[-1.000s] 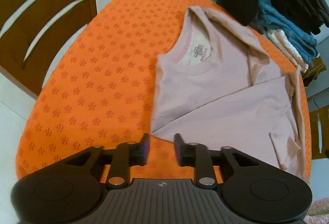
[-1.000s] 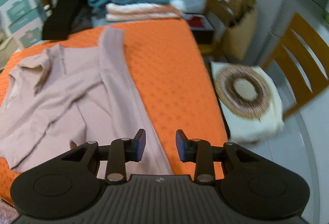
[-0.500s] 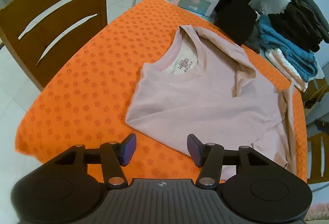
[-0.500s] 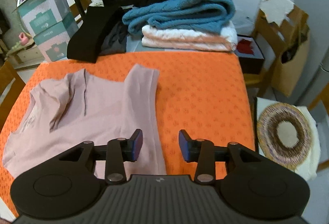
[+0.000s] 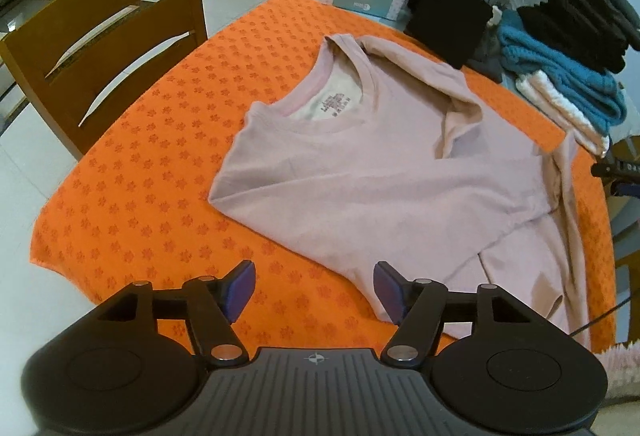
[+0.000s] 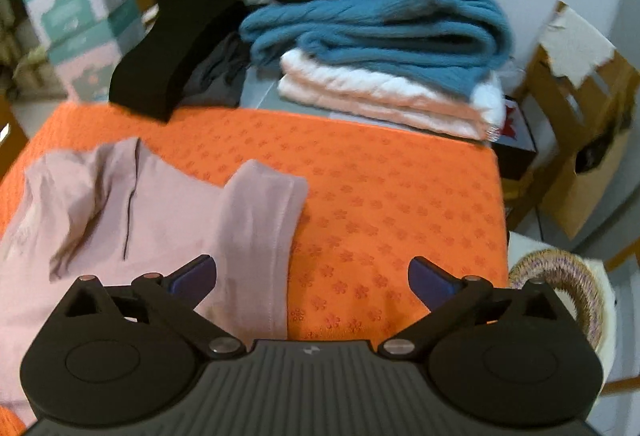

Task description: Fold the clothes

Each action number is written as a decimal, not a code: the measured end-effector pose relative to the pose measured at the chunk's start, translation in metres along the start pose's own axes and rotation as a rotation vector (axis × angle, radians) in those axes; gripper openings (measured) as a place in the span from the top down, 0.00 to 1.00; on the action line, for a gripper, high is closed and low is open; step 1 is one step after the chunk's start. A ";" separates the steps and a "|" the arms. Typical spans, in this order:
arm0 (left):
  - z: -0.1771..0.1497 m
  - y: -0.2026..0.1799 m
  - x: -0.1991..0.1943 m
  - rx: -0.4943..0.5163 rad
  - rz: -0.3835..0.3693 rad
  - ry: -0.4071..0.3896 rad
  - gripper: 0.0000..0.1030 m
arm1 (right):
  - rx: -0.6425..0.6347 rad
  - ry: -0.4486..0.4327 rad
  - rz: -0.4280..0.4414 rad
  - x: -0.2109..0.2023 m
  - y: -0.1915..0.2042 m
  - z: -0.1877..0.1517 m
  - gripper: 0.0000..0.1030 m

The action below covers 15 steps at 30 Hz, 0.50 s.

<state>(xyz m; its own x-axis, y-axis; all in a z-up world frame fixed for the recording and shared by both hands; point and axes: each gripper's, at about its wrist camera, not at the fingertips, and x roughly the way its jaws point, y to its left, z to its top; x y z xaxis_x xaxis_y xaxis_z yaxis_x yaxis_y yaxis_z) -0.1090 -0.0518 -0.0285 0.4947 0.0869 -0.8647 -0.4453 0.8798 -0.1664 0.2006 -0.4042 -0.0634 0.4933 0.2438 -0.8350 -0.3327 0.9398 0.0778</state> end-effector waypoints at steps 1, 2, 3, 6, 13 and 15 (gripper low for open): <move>-0.001 -0.001 0.001 0.000 0.001 0.004 0.31 | -0.007 0.017 0.012 0.003 0.000 0.002 0.00; -0.001 -0.003 0.002 0.001 0.001 0.008 0.31 | 0.001 0.014 0.037 0.005 -0.003 0.002 0.00; -0.002 -0.005 0.004 0.006 -0.001 0.011 0.31 | 0.009 0.011 0.062 0.007 -0.006 0.001 0.00; -0.003 -0.014 0.014 0.040 -0.014 0.029 0.31 | 0.029 0.004 0.120 0.012 -0.016 -0.001 0.00; -0.005 -0.052 0.045 0.194 -0.083 0.028 0.43 | -0.005 -0.013 0.145 0.019 -0.039 0.000 0.05; -0.005 -0.059 0.056 0.211 -0.088 0.035 0.53 | 0.009 -0.014 0.182 0.023 -0.044 0.006 0.24</move>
<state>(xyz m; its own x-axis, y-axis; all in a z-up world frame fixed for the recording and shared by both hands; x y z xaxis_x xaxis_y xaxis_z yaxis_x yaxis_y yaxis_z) -0.0586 -0.1012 -0.0692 0.4970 -0.0075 -0.8677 -0.2337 0.9618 -0.1422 0.2314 -0.4384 -0.0828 0.4364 0.4135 -0.7991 -0.4103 0.8819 0.2323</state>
